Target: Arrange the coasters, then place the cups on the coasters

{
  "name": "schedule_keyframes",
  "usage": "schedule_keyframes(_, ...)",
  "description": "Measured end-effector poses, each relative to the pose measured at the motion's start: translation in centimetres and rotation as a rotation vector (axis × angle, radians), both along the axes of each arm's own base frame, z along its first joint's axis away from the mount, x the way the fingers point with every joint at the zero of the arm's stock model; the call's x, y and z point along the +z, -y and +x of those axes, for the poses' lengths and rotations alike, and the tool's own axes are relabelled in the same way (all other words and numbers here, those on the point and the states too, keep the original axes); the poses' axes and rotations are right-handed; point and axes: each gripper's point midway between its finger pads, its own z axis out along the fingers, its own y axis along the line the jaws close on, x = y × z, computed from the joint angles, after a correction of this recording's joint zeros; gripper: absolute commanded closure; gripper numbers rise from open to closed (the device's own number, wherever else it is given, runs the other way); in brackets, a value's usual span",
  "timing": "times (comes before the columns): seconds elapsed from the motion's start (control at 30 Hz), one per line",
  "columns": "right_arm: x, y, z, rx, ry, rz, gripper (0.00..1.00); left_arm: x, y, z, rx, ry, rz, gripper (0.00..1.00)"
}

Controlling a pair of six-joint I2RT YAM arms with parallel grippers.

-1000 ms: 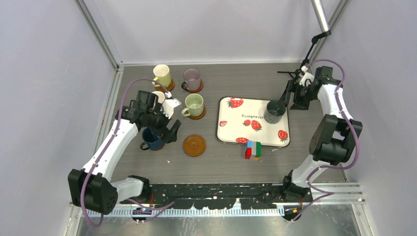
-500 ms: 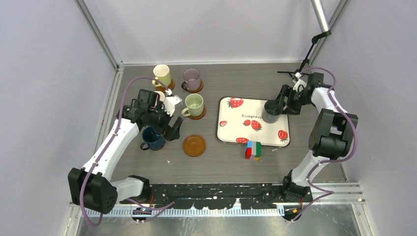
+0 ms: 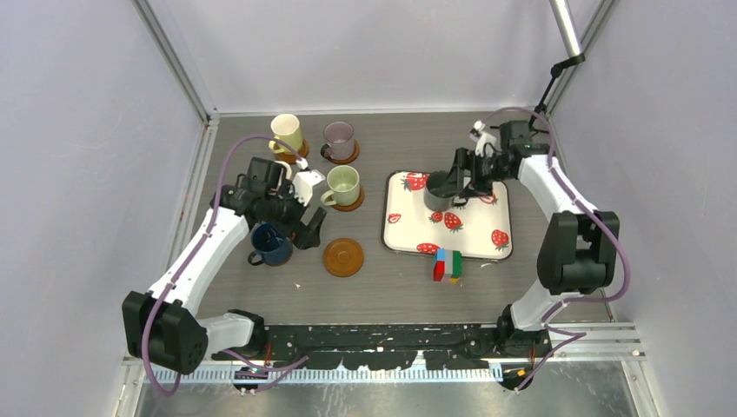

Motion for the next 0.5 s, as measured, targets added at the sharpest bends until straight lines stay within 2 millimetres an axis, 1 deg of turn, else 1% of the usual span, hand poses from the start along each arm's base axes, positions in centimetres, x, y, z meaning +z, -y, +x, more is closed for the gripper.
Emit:
schedule_keyframes(0.07, 1.8, 0.9, 0.7, -0.013, 0.063, -0.029, 0.19, 0.0, 0.1, -0.1, -0.006, -0.001, -0.002, 0.0)
schedule_keyframes(0.2, 5.3, 3.5, 3.7, -0.061, 0.208, -0.121, 0.19, 0.0, 0.7, -0.4, -0.028, -0.001, -0.006, 0.0)
schedule_keyframes(0.27, 5.9, 4.3, 4.6, -0.075, 0.229, -0.142, 0.19, 0.0, 0.8, -0.5, -0.035, -0.001, -0.006, 0.0)
schedule_keyframes(0.33, 5.5, 4.5, 4.8, -0.079, 0.217, -0.146, 0.19, 0.1, 0.9, -0.5, -0.037, 0.0, -0.006, 0.0)
schedule_keyframes(0.43, 3.5, 4.3, 4.4, -0.072, 0.148, -0.138, 0.19, 0.1, 1.0, -0.3, -0.039, 0.007, -0.008, 0.0)
schedule_keyframes(0.5, 2.1, 4.0, 3.7, -0.064, 0.101, -0.131, 0.19, 0.2, 1.0, -0.3, -0.039, 0.01, -0.009, 0.0)
